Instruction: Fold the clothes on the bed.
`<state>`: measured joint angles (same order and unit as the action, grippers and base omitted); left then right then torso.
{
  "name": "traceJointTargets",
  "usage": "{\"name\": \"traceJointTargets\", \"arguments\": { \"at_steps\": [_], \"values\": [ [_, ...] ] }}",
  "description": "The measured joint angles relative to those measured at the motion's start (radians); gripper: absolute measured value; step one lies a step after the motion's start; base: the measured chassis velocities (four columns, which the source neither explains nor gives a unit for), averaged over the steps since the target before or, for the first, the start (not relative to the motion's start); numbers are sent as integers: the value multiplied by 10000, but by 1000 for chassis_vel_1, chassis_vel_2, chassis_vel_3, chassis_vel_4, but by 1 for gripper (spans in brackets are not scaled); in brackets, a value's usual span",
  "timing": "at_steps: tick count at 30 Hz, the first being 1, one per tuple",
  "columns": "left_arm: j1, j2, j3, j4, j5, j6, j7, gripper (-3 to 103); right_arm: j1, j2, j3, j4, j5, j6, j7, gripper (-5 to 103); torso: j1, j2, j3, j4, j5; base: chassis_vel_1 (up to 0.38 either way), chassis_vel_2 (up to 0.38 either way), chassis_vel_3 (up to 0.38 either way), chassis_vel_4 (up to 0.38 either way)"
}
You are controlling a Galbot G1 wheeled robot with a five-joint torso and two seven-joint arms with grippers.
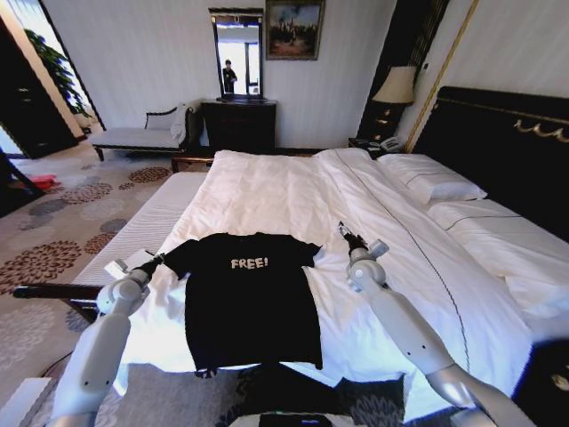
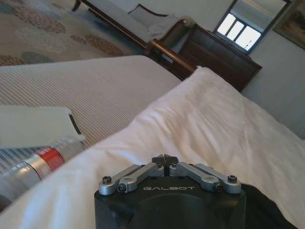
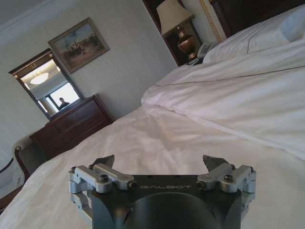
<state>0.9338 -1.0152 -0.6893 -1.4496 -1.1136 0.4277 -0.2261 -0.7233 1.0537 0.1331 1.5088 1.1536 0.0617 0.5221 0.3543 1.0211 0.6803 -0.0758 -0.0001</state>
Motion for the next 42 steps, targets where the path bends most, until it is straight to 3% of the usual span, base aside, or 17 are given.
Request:
{"name": "traceJointTargets", "arguments": {
  "at_steps": [15,28,29,31,32,36,41,42],
  "values": [
    [-243,544,-100,918,139,-6,47,0,232,108,-261,-179,1,-110,-54,100,0,0,0,2,-1,0,0,0,0],
    [324,808,-581,529,51,-51,-125,1,-44,17,-224,258,6,-128,37,100,0,0,0,5,0,0,0,0,0],
    [422,812,-680,381,12,-77,-145,7,-93,-14,-210,304,5,-129,57,100,0,0,0,7,2,0,0,0,0],
    [590,812,-842,110,-81,-106,-183,7,-165,-65,-195,366,5,-131,80,100,0,0,0,5,3,0,0,0,0],
    [836,807,-1093,-268,-164,-137,-311,18,-288,-160,-157,468,19,-134,121,100,0,0,0,5,2,0,0,0,0],
    [1135,799,-1455,-777,-326,-185,-571,28,-515,-306,-48,711,133,-167,181,100,0,0,0,3,3,0,0,0,0],
    [2142,723,-2740,-2561,-1255,-73,-1177,49,-1505,-902,323,2007,830,-411,484,100,0,0,-1,2,1,0,0,0,0],
    [2323,702,-2948,-2915,-1437,-41,-1210,49,-1677,-991,356,2239,957,-448,533,100,0,0,-1,2,1,0,0,0,0]
  ]
}}
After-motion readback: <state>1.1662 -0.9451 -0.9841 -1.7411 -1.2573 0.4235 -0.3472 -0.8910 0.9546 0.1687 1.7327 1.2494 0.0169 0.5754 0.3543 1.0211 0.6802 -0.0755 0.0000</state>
